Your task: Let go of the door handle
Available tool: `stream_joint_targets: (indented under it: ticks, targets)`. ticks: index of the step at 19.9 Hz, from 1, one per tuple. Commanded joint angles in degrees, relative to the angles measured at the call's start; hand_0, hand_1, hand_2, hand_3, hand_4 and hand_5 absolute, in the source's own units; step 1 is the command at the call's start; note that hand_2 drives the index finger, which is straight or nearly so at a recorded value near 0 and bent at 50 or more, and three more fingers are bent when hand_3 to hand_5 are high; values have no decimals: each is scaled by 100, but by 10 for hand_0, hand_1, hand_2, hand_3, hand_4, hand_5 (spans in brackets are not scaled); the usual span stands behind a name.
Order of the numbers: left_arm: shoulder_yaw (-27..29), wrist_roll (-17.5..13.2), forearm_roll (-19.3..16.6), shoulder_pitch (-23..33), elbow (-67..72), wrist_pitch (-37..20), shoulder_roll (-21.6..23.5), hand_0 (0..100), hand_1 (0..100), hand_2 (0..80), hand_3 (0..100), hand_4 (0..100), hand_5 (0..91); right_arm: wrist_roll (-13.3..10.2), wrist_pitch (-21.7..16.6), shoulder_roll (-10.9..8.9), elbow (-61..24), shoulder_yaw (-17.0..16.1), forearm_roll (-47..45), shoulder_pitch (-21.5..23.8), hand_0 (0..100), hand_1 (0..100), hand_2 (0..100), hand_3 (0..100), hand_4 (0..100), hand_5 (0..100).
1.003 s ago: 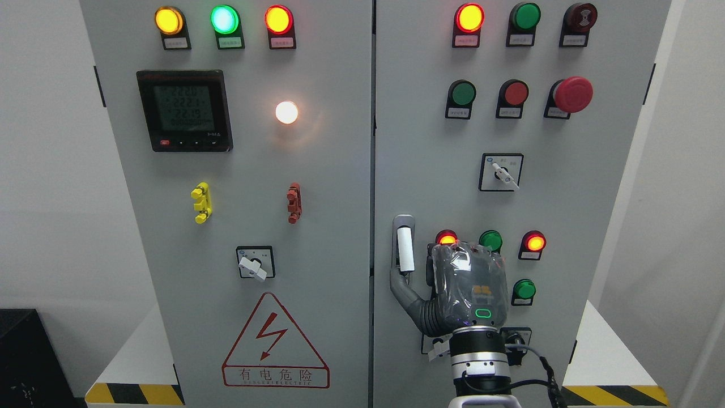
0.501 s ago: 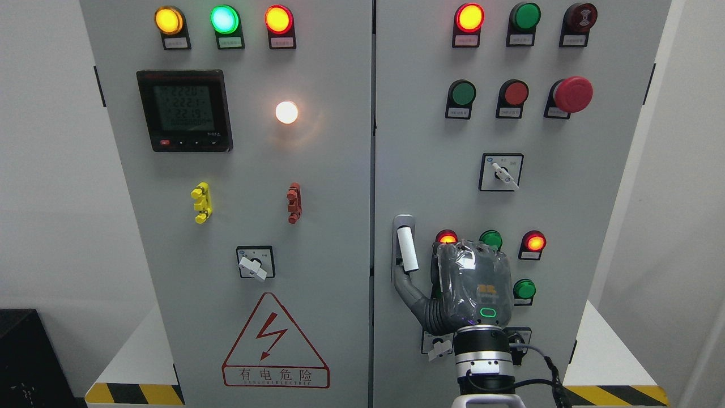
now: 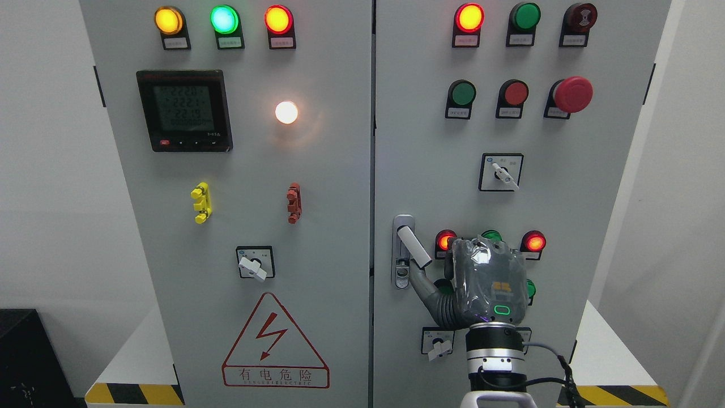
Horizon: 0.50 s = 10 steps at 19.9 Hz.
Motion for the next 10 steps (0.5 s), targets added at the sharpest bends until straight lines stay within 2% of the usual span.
stream_joint_targets:
  ticks: [1,10]
  targets:
    - [-123,3,0,0,-114,1,0,0,0,22,87,14,0,3,-6,21,-135,-167,7,34,356,401,867,1000,1000,950]
    - [-123,3,0,0,-114,1,0,0,0,22,92,14,0,-14,-15,30,-152,-264,7,42,362,400,864,1000,1000,950]
